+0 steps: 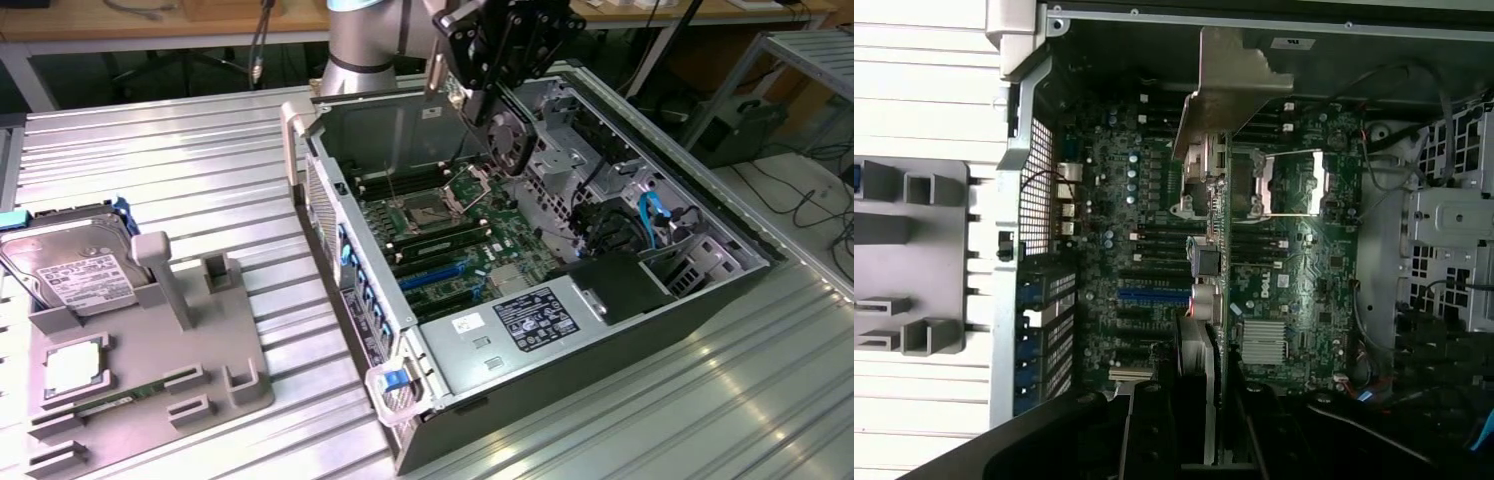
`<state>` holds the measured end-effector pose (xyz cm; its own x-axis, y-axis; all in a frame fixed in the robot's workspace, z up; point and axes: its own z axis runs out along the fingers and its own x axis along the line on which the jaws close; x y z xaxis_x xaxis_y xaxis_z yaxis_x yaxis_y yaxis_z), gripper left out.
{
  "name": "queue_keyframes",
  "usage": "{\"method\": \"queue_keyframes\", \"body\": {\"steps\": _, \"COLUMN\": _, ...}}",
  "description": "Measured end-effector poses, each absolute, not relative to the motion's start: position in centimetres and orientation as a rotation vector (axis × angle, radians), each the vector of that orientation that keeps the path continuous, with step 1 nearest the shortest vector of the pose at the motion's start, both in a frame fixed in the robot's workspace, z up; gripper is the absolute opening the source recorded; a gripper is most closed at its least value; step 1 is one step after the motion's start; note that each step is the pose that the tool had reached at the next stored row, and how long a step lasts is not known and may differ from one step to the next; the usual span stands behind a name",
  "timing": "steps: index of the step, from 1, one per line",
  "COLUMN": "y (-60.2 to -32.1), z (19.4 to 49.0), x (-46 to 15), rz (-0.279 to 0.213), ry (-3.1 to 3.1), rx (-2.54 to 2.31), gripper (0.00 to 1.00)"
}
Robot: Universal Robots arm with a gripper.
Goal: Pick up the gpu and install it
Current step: 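Pick up the gpu and move the gpu toward the slot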
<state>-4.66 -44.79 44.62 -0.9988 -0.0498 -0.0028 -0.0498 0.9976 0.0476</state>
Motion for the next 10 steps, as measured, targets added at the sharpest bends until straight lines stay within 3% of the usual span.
{"method": "queue_keyframes", "body": {"steps": 10, "y": -44.8, "z": 44.6, "x": -3.2, "rz": 0.075, "ry": 3.138, "rx": -0.078, "gripper": 0.27}}
